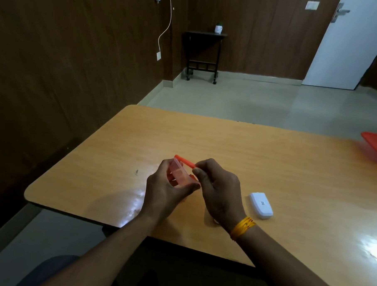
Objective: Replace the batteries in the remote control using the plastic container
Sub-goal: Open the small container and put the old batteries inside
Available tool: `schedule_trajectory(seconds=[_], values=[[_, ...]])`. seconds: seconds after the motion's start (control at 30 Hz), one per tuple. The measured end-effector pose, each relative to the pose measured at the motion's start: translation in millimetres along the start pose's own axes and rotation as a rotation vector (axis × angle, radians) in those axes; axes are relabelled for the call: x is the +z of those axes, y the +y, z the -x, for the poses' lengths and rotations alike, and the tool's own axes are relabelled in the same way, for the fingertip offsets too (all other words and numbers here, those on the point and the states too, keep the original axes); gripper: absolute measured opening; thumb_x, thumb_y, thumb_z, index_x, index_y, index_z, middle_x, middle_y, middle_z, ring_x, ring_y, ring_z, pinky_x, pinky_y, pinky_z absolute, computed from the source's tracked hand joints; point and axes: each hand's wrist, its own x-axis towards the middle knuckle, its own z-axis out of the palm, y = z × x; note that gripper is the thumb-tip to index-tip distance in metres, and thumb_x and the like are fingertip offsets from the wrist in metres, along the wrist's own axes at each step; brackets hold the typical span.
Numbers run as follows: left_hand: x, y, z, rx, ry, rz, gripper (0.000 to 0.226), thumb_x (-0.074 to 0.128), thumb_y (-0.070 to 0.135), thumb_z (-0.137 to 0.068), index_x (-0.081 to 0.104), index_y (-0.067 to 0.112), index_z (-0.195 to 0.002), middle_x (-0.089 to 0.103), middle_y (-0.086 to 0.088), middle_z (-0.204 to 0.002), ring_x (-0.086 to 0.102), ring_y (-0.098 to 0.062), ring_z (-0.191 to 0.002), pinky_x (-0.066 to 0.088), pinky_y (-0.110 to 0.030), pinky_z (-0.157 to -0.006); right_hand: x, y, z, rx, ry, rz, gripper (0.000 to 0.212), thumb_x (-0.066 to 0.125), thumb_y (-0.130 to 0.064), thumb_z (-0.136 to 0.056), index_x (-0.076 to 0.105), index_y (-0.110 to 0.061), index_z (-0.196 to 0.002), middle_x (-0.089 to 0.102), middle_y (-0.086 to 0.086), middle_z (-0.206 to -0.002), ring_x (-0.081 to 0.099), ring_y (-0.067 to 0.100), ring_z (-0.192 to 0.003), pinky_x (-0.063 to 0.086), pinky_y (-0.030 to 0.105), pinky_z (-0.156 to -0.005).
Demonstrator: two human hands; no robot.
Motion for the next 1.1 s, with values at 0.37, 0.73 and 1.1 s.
schedule_trajectory(seconds=[0.37, 0.73, 1.1], values=[[2, 0, -7, 0.004, -0.035, 0.101, 0.087, 0.085, 0.064, -0.059, 0.053, 0.030, -0.133, 0.064, 0.020, -0.117, 0.063, 0.006, -0.104, 0.055, -0.006, -0.076, 2, 17, 4, -0.062, -0.035, 0.089, 0.026, 0.061, -0.026, -0.104, 0.071, -0.016, -0.125, 0.079, -0.001, -0.109, 0.074, 0.016, -0.093, 0.062, 0.035, -0.079], [5, -14, -11, -0.034, -0.109, 0.167, 0.077, 0.100, 0.036, -0.065, 0.059, 0.027, -0.129, 0.071, 0.012, -0.127, 0.070, 0.003, -0.113, 0.061, -0.024, -0.091, -31, 41, -19, 0.176, 0.240, -0.050, 0.026, 0.056, -0.025, -0.109, 0.071, -0.012, -0.091, 0.066, 0.003, -0.072, 0.057, 0.023, -0.065, 0.044, 0.032, -0.057], [-6, -40, -26, -0.168, 0.160, -0.065, 0.091, 0.095, 0.037, -0.073, 0.039, 0.025, -0.144, 0.066, -0.001, -0.129, 0.068, -0.015, -0.107, 0.057, -0.022, -0.082, -23, 56, -11, 0.509, 0.226, -0.293, 0.048, 0.059, -0.055, -0.096, 0.069, -0.010, -0.083, 0.067, 0.020, -0.084, 0.066, 0.033, -0.074, 0.061, 0.065, -0.067]])
